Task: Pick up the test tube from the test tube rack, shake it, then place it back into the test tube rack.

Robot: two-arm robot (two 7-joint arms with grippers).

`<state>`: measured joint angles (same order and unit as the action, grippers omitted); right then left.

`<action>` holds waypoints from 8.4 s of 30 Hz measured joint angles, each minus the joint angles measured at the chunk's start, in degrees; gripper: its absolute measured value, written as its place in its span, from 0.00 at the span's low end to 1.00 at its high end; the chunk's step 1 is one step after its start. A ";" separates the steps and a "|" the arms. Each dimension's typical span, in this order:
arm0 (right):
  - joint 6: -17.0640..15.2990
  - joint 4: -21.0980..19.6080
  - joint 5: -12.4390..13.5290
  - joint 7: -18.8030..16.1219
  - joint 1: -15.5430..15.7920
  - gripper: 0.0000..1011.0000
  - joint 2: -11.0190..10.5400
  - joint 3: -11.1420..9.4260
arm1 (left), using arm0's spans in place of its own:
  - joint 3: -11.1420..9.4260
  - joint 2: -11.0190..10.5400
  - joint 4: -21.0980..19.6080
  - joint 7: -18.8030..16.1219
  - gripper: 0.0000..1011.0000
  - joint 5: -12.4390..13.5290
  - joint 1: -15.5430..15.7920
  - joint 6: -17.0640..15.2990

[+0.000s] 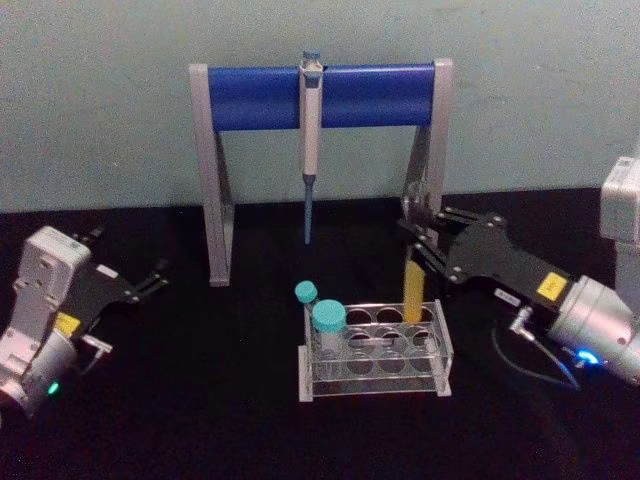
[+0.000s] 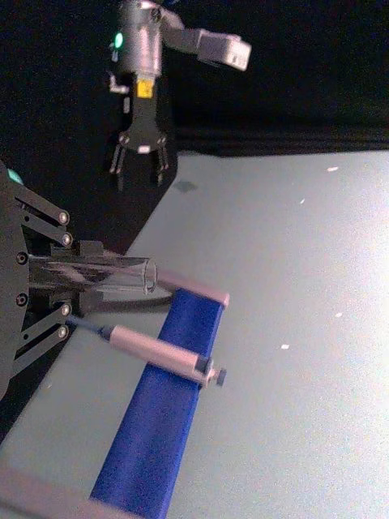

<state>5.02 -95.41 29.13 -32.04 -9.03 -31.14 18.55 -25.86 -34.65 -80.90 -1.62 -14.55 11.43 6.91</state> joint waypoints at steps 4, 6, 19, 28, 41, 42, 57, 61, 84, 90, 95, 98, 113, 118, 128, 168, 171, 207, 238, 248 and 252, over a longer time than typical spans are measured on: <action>0.04 -1.14 -1.53 1.94 0.93 0.23 -1.35 -0.83 | 0.00 0.00 0.00 0.00 0.99 0.00 0.00 0.00; 0.43 -1.29 -3.49 3.55 1.06 0.23 -1.61 -1.15 | 0.00 0.00 0.00 0.00 0.99 0.00 0.00 0.00; 2.82 4.48 -10.35 7.79 -3.52 0.23 3.82 -1.06 | 0.00 0.00 0.00 0.00 0.99 0.00 0.00 0.00; 3.86 8.52 -6.87 4.32 -6.06 0.23 8.06 -0.25 | 0.00 0.00 0.00 0.00 0.99 0.00 0.00 0.00; -2.37 7.06 7.38 -4.98 -5.09 0.23 6.24 -0.44 | 0.00 0.00 0.00 0.00 0.99 0.00 0.00 0.00; -2.85 6.76 8.00 -5.38 -4.88 0.23 5.86 -0.49 | 0.00 0.00 0.00 0.00 0.99 0.00 0.00 0.00; -7.35 0.17 10.08 -6.63 -1.28 0.23 -4.02 -1.18 | 0.00 0.00 0.00 0.00 0.99 0.00 0.00 0.00; -5.71 -1.10 6.97 -3.40 -0.49 0.23 -6.15 -1.51 | 0.00 0.00 0.00 0.00 0.99 0.00 0.00 0.00; 0.11 5.21 -9.24 8.33 -6.28 0.23 3.02 1.68 | 0.00 0.00 0.00 0.00 0.99 0.00 0.00 0.00; 0.63 7.55 -6.04 4.56 -7.49 0.23 5.78 1.66 | 0.00 0.00 0.00 0.00 0.99 0.00 0.00 0.00; -0.29 7.95 -1.78 1.00 -7.56 0.23 6.20 1.62 | 0.00 0.00 0.00 0.00 0.99 0.00 0.00 0.00; -1.27 7.93 1.29 -1.73 -7.55 0.23 5.80 1.99 | 0.00 0.00 0.00 0.00 0.99 0.00 0.00 0.00; -2.80 2.44 7.16 -8.02 -3.44 0.23 -3.42 1.22 | 0.00 0.00 0.00 0.00 0.99 0.00 0.00 0.00; -2.21 1.55 6.04 -5.86 -2.33 0.23 -5.89 0.54 | 0.00 0.00 0.00 0.00 0.99 0.00 0.00 0.00; -0.67 2.87 -0.85 2.99 -2.94 0.23 -3.71 -0.07 | 0.00 0.00 0.00 0.00 0.99 0.00 0.00 0.00; 0.74 3.49 4.91 -6.23 -3.82 0.23 -1.87 2.01 | 0.00 0.00 0.00 0.00 0.99 0.00 0.00 0.00; 1.07 3.10 3.87 -4.62 -3.30 0.23 -2.99 1.52 | 0.00 0.00 0.00 0.00 0.99 0.00 0.00 0.00; 4.77 11.97 1.66 -1.99 -6.45 0.23 6.00 2.66 | 0.00 0.00 0.00 0.00 0.99 0.00 0.00 0.00; 2.75 17.18 1.05 -2.97 -8.24 0.23 6.40 5.13 | 0.00 0.00 0.00 0.00 0.99 0.00 0.00 0.00; 2.30 18.19 0.71 -3.10 -8.72 0.23 6.57 5.60 | 0.00 0.00 0.00 0.00 0.99 0.00 0.00 0.00; 2.09 18.41 0.50 -3.11 -8.83 0.23 6.59 5.79 | 0.00 0.00 0.00 0.00 0.99 0.00 0.00 0.00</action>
<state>7.11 -77.01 29.63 -35.15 -17.86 -24.55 24.33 -25.86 -34.64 -80.90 -1.62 -14.55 11.43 6.91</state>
